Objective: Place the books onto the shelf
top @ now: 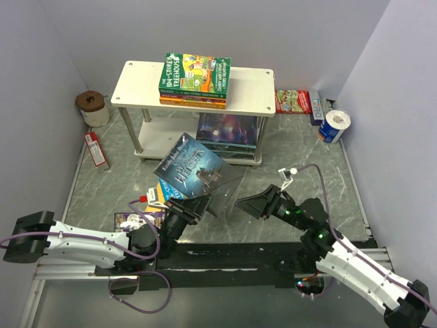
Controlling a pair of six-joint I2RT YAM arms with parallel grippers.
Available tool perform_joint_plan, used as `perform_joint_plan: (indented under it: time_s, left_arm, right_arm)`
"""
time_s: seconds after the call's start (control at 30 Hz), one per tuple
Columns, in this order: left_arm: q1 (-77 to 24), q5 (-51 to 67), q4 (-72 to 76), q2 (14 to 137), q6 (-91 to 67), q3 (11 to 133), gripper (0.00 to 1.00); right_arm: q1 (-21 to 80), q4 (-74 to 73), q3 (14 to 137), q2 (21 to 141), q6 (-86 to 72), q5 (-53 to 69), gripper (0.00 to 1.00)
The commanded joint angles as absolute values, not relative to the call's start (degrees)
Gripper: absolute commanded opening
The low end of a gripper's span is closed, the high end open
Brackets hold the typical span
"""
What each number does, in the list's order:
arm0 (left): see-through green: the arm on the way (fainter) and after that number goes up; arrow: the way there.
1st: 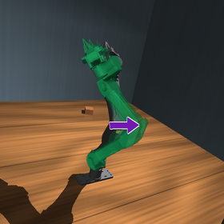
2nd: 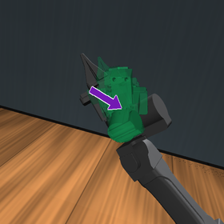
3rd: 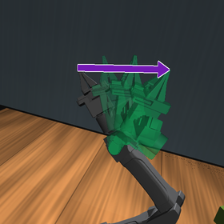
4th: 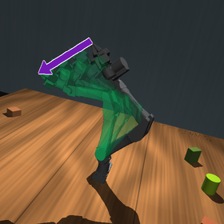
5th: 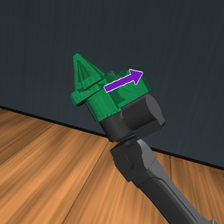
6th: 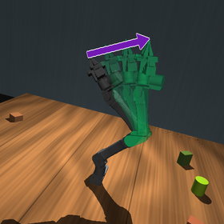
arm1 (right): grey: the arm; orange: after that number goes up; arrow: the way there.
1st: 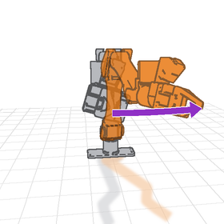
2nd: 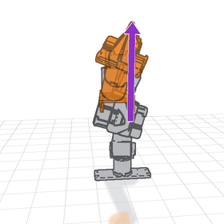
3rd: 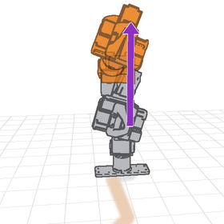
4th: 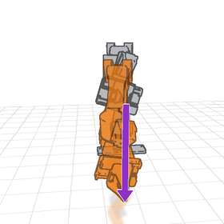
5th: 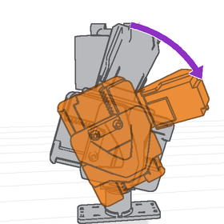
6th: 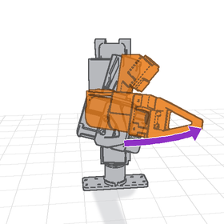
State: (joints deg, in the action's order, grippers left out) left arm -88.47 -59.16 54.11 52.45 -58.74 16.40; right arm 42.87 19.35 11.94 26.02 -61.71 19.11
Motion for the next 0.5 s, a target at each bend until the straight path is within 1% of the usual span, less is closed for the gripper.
perform_joint_plan:
  time_s: [0.0,0.07,0.13,0.27,0.37,0.47]
  left_arm:
    - [-86.49,-56.87,56.43,49.13,-60.29,18.9,0.01]
    - [-85.7,-55.73,57.04,49.3,-60.38,18.72,0.01]
    - [-85.43,-54.24,57.92,50.18,-60.64,18.98,0.01]
    - [-85.43,-51.16,59.59,52.64,-59.94,20.56,0.01]
    - [-85.43,-48.96,60.12,54.31,-60.12,21.61,0.01]
    - [-85.43,-46.94,59.68,56.33,-61.34,22.5,0.01]
  right_arm:
    - [43.24,23.89,11.95,21.36,-58.72,20.3,0.78]
    - [43.24,23.21,12.83,22.66,-58.28,20.56,0.78]
    - [43.24,23.99,14.5,24.95,-57.57,21.44,0.8]
    - [43.15,27.42,16.78,33.37,-57.75,23.55,0.83]
    - [43.15,28.91,18.72,37.25,-57.57,24.17,0.84]
    - [43.15,30.76,19.25,38.84,-57.83,23.73,0.84]
